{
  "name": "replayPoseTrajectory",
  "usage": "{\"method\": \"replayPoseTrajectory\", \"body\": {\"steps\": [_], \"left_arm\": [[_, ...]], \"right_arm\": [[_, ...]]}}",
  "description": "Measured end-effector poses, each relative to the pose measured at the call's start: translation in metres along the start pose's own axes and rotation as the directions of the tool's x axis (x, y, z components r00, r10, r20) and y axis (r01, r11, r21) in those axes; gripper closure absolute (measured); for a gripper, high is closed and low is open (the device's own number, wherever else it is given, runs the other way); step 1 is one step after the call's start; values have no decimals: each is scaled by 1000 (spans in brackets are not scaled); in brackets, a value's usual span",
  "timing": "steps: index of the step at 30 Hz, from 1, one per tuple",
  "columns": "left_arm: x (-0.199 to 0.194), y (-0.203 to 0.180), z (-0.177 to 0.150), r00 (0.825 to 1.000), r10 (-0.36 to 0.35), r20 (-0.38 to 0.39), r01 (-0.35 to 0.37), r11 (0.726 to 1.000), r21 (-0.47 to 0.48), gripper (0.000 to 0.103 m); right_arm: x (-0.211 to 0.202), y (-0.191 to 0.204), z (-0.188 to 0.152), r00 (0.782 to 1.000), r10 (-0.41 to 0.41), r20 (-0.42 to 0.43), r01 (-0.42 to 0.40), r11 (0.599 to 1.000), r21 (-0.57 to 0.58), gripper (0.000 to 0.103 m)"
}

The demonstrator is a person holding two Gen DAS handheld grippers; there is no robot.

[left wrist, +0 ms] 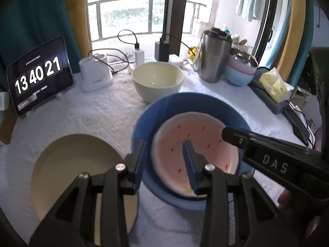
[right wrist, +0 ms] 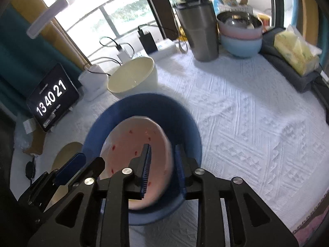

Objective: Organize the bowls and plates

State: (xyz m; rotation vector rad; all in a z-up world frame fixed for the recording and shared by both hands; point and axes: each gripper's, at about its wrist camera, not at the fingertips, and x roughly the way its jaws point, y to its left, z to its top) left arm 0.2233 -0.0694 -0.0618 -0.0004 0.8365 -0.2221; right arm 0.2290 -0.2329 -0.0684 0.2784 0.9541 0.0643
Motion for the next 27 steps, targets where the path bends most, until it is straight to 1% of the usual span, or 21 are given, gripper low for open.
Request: {"method": "replayPoseTrajectory", "body": {"steps": [2,8,15,27], "left_arm": [[-3,1,1,1000,1,7,-1,1000,-1,65],[-11,3,5,1000,3,27,-3,1000,-5,64],[-22,7,14,998,10,63,-9,1000,-19,64],[-26,10,31,995,23,98,-20,999,-26,64]], "right_arm": [[-5,2,2,1000,-5,19,5,1000,-7,72],[-13,3,5,999,-12,39,13,1000,-20,72],[-28,9,8,995,-24,97,31,997,-75,72],[-27,13,19,991,-39,124,54,992,-116,71]]}}
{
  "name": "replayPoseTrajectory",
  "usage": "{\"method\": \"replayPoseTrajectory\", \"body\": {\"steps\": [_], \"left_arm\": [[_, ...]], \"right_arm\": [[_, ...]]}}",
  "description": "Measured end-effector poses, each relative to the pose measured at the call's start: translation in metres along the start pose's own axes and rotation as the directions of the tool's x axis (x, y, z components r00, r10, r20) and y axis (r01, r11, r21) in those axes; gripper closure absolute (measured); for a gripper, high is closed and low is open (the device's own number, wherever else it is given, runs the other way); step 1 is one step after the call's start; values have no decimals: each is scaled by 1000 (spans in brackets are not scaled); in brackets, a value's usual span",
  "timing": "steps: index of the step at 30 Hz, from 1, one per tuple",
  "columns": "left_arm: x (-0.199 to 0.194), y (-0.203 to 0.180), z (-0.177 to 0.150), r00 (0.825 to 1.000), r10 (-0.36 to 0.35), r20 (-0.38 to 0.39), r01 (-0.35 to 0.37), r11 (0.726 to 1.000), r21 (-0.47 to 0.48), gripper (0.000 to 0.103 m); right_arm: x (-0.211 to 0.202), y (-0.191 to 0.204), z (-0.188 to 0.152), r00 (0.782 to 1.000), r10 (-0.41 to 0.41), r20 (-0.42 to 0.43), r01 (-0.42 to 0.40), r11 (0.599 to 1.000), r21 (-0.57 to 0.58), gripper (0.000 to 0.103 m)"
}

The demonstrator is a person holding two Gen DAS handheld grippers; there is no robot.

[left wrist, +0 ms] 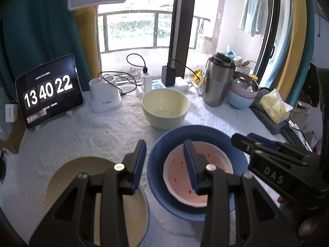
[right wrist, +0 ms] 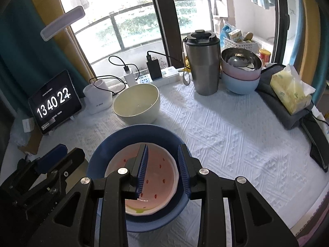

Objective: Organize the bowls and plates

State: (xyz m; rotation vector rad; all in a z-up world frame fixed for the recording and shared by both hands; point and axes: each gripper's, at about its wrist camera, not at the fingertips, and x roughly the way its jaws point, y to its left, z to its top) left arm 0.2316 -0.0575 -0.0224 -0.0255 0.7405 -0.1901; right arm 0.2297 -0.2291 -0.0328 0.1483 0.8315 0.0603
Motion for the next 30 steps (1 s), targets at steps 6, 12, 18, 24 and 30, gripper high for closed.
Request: {"method": "replayPoseTrajectory", "body": {"steps": [6,12,18,24,30], "left_arm": [[7,1,10,1000,7,7,-7,1000,-1,64],[18,0,19,1000,10,9,-10,1000,-1,64],[31,0,28,1000,14,6,-14,1000,2,64],[47,0,39,1000,21,4,-21,1000,4,64],[68,2,48,999,32,-14,-32,999,5,63]], "right_arm": [[8,-3,9,1000,-7,0,7,1000,-12,71],[19,-5,20,1000,-11,1,11,1000,-28,71],[32,-9,28,1000,-8,-7,8,999,-44,71],[46,-14,39,1000,-13,-17,13,999,-51,71],[61,-19,49,1000,-14,-26,13,998,-69,71]]}}
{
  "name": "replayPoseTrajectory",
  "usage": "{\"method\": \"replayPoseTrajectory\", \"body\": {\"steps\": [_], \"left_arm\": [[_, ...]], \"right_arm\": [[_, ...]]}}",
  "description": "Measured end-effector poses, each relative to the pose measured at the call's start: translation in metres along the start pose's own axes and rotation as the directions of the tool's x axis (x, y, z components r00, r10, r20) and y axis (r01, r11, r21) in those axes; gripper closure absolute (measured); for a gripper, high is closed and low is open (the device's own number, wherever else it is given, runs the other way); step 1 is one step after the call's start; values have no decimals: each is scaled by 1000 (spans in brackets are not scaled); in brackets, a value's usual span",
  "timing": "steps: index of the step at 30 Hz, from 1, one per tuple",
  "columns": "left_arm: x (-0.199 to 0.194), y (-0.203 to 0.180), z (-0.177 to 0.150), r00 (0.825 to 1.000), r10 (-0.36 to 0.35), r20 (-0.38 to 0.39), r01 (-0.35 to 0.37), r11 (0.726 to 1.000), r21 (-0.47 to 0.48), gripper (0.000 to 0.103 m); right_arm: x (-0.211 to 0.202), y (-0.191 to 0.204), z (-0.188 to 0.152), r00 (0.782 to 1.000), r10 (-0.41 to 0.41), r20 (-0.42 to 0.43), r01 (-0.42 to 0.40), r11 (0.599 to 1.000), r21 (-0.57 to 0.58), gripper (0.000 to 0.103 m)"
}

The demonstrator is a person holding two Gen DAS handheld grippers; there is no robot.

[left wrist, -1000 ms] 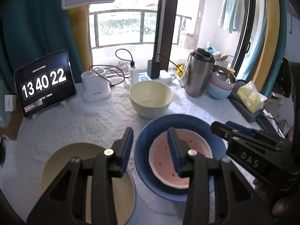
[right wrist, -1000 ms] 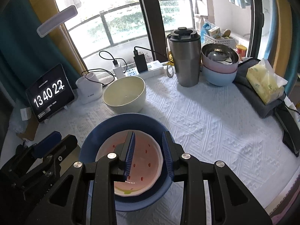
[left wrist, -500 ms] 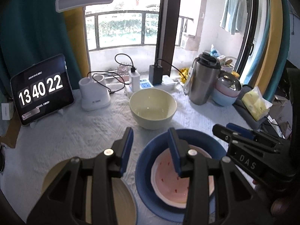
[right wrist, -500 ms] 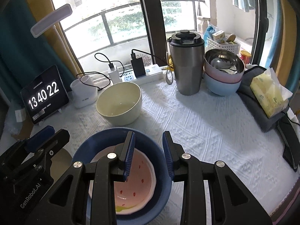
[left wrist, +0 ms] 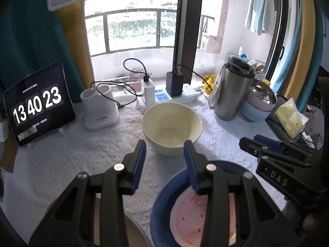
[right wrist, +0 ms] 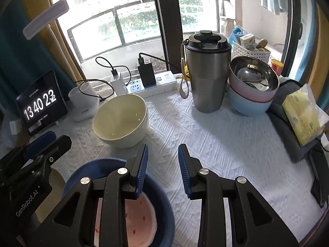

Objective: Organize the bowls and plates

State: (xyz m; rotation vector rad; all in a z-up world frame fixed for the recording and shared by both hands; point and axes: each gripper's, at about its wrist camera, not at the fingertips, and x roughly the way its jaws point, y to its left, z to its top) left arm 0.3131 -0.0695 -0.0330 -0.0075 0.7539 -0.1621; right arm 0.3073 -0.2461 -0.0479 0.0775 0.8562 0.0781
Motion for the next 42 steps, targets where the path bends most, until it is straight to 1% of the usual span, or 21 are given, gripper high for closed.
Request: {"method": "replayPoseTrajectory", "body": {"steps": [11,18,22,29,33,36,38,42], "left_arm": [[40,4,9,998,-3,-59,2,1000,-20,63],[61,6,16,993,-19,-117,15,999,-33,63],[70,12,21,991,-8,-133,3,999,-37,63],[95,18,27,975,-11,-220,6,1000,-27,63],[104,20,31,973,10,-233,-11,1000,-5,63],[110,24,34,970,14,-243,-14,1000,2,63],[115,27,36,968,27,-248,-26,1000,10,63],[128,30,36,961,28,-276,-23,1000,20,63]], "right_arm": [[35,-5,17,998,13,-57,-15,1000,-26,71],[55,-11,27,992,55,-114,-57,998,-16,71],[67,-13,36,986,85,-142,-87,996,-12,71],[87,-12,55,974,153,-169,-159,987,-23,71],[95,-8,64,974,168,-155,-176,983,-45,71],[107,-2,68,971,165,-175,-180,981,-74,71],[112,0,72,970,181,-161,-195,978,-78,71],[126,4,74,961,196,-198,-216,972,-89,71]]}}
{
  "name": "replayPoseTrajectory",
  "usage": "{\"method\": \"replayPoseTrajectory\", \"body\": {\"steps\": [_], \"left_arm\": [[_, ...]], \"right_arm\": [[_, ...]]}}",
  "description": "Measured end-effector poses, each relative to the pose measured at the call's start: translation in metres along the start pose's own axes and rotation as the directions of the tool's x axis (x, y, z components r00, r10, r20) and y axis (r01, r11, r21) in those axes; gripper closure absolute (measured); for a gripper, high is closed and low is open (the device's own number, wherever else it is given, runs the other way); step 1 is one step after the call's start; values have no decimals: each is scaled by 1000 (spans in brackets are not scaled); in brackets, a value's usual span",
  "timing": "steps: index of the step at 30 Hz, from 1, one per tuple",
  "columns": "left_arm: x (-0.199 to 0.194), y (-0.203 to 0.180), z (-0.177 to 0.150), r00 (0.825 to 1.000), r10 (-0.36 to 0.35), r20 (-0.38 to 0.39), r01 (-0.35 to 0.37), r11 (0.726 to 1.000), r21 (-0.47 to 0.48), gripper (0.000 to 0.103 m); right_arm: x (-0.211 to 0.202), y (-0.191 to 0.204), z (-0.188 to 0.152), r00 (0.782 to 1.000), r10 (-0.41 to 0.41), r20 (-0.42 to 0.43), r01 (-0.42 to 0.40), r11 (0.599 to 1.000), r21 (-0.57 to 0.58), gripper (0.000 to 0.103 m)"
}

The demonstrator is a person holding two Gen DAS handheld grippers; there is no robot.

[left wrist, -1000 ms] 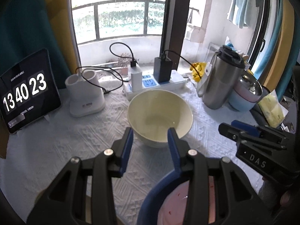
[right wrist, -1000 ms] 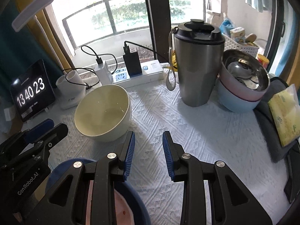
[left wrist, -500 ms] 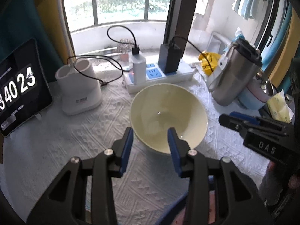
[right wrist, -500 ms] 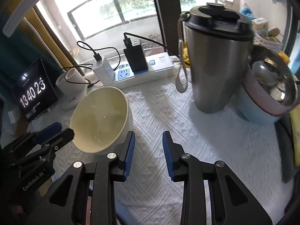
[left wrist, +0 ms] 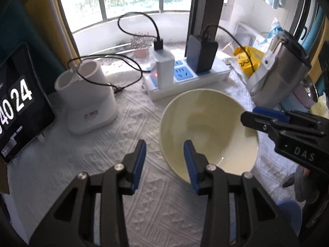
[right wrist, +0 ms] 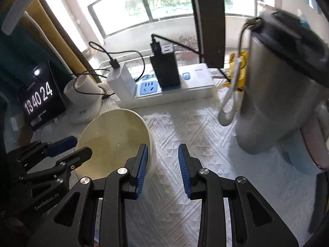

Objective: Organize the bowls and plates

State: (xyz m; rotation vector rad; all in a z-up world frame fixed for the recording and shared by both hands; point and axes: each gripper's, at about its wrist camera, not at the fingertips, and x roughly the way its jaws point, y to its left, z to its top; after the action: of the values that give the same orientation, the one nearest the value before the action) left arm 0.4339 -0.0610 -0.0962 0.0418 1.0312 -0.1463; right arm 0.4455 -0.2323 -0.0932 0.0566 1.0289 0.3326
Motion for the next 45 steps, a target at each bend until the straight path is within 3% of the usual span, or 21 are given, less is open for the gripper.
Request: {"method": "replayPoseTrajectory", "body": {"steps": [9,15,34,45], "left_arm": [[20,0,-1,1000,-7,-27,7,1000,21,63],[21,-7,-3,1000,-24,1,24,998,58,78],[-13,-12,0,997,-12,82,6,997,79,83],[-44,-27,2,988,-21,152,10,997,78,84]], "right_arm": [[29,6,-2,994,56,-97,-59,998,-33,71],[35,9,-3,989,98,-108,-103,994,-47,77],[10,19,1,999,13,-34,-16,995,-96,92],[-26,21,3,998,-22,52,26,996,-83,92]]}}
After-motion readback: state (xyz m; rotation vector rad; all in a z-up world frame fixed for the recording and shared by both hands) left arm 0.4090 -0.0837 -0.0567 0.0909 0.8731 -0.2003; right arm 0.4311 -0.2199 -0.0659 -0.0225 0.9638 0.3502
